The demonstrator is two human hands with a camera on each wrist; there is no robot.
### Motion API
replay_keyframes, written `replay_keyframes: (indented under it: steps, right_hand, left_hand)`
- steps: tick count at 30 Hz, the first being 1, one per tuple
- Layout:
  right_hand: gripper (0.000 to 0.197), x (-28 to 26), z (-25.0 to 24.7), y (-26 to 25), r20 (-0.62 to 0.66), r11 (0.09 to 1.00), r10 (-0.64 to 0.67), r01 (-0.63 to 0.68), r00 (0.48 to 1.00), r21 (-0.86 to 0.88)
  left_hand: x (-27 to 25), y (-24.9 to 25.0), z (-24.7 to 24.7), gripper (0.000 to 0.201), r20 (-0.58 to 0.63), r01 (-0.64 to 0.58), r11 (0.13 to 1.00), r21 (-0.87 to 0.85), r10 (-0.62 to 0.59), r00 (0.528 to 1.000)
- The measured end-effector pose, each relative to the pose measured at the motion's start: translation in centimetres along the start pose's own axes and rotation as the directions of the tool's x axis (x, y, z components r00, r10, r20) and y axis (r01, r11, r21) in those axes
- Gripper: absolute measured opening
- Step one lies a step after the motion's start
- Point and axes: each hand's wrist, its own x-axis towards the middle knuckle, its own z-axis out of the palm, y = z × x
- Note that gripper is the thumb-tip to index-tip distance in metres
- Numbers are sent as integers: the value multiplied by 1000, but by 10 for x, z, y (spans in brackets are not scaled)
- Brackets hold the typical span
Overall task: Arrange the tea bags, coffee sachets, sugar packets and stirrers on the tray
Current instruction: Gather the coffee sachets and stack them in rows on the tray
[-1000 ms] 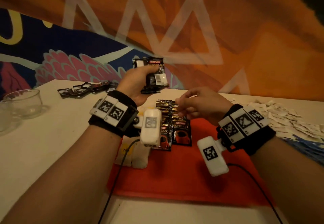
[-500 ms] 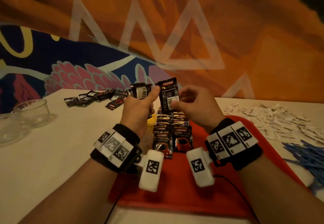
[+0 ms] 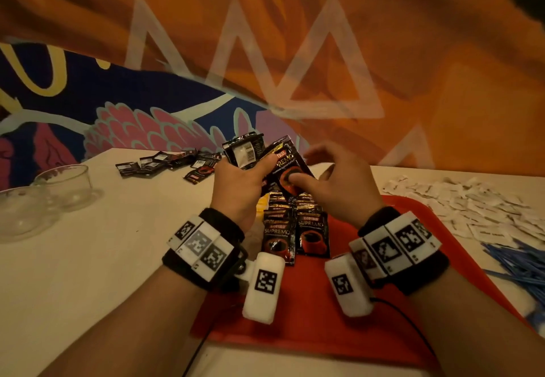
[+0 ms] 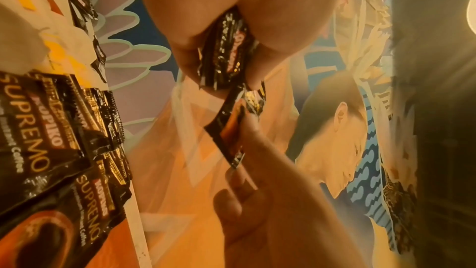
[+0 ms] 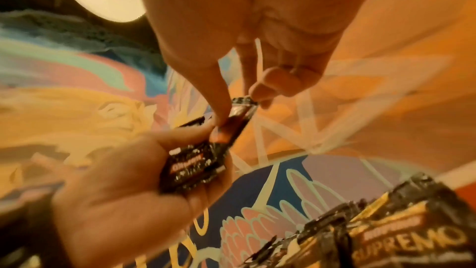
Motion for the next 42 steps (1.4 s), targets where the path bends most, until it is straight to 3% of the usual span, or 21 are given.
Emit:
replay_keyframes:
  steps: [5, 14, 17, 20, 24, 28, 34, 42]
  right_hand:
    - [8, 1, 0, 4, 93, 992, 68, -77, 993, 104]
    - [8, -3, -7, -1, 255, 995, 75, -88, 964, 40]
    - [11, -5, -15, 2, 282, 988, 156, -151, 947, -40]
    - [16, -9, -24, 10, 351, 949, 313, -282, 882, -139]
    - [8, -19, -29, 20, 491, 861, 502, -464, 712, -208]
    - [9, -25, -30, 24, 545, 802, 576, -549, 609, -234]
    - [10, -26, -21, 23, 533, 734, 645, -638, 548, -232]
    - [15, -25, -19, 16, 504, 726, 674, -612, 541, -313]
  left_hand:
    - [1, 1, -1, 19, 51, 51, 998, -48, -48, 998]
    - [8, 0, -7, 29, 133, 179, 980, -90, -166, 977]
    - [13, -2, -10, 16, 104, 191, 977, -95, -181, 978]
    - [20, -3, -18, 11, 83, 232, 962, -144, -222, 972]
    - [24, -2, -25, 9, 80, 293, 933, -208, -282, 956]
    - [23, -2, -23, 8, 116, 309, 928, -210, -290, 950]
    - [21, -5, -21, 8, 116, 322, 925, -202, -304, 945]
    - [21, -4, -20, 8, 102, 323, 927, -192, -308, 946]
